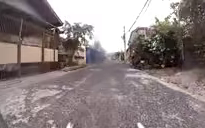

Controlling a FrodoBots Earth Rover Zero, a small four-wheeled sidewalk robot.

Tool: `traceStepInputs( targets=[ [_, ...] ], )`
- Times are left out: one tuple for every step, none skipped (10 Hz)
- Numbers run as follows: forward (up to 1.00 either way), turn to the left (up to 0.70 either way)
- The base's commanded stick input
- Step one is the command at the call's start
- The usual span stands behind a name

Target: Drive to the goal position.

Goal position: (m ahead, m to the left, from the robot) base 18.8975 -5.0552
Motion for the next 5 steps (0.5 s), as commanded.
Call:
traceStepInputs(
  targets=[
    [1.00,0.00],
    [1.00,0.00],
    [1.00,0.00],
    [1.00,0.00],
    [1.00,-0.09]
  ],
)
